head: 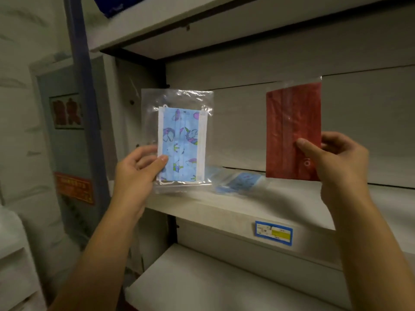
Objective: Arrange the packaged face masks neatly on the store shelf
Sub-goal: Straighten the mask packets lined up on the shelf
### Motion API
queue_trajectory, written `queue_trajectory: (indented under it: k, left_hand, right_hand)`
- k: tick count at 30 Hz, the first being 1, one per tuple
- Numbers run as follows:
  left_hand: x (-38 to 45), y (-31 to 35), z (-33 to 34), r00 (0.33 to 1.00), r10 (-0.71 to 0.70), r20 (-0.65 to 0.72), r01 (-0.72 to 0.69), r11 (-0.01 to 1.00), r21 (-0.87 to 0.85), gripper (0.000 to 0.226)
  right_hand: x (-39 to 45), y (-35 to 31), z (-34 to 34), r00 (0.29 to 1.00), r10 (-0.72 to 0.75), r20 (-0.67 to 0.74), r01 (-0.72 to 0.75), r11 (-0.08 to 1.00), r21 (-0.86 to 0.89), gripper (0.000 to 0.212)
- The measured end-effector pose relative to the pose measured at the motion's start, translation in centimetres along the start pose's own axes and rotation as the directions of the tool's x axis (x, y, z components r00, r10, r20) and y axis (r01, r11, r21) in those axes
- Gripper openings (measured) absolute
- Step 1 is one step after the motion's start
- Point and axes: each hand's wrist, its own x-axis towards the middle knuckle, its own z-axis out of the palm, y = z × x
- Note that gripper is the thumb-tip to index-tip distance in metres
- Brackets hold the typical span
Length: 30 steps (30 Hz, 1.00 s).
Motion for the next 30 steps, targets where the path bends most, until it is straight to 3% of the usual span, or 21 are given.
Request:
queue_trajectory:
  k: [4,9,12,14,16,19,25,28,30]
  left_hand:
    - [2.8,-0.8,2.4,0.991,-0.042,0.13,0.047,0.998,-0.029,0.017]
    - [5.9,-2.9,6.6,0.965,-0.114,0.236,0.131,0.99,-0.057,0.025]
    - [6.8,-4.9,9.5,0.923,-0.199,0.33,0.199,0.979,0.036,0.044]
    - [6.7,-6.6,11.3,0.883,-0.24,0.404,0.202,0.97,0.135,0.038]
    - [6.1,-7.7,12.3,0.871,-0.227,0.435,0.082,0.941,0.327,0.028]
    - [5.7,-8.8,12.9,0.893,-0.156,0.423,-0.131,0.808,0.574,0.026]
    - [5.8,-9.3,13.6,0.881,-0.048,0.471,-0.323,0.667,0.672,0.059]
    - [5.3,-9.3,13.7,0.855,0.068,0.513,-0.451,0.584,0.674,0.06]
    - [5.2,-9.5,13.6,0.824,0.122,0.553,-0.513,0.574,0.638,0.057]
  right_hand:
    - [0.2,-0.4,0.4,0.997,-0.007,-0.077,0.002,0.998,-0.057,0.026]
    - [0.4,-1.0,0.2,0.99,0.01,-0.143,-0.03,0.99,-0.136,0.018]
    - [0.6,-1.1,-0.2,0.983,0.065,-0.17,-0.09,0.986,-0.14,0.025]
    - [0.7,-1.2,-0.4,0.977,0.119,-0.18,-0.142,0.982,-0.121,0.026]
    - [1.0,-1.2,-0.4,0.973,0.15,-0.177,-0.171,0.98,-0.106,0.018]
    - [1.7,-0.9,-0.3,0.972,0.168,-0.165,-0.187,0.976,-0.107,0.018]
    - [4.0,1.9,-0.5,0.962,0.225,-0.157,-0.26,0.929,-0.263,0.039]
    - [5.0,4.2,0.0,0.941,0.316,-0.12,-0.334,0.81,-0.482,0.029]
    - [5.0,6.1,0.1,0.917,0.381,-0.123,-0.35,0.614,-0.707,0.024]
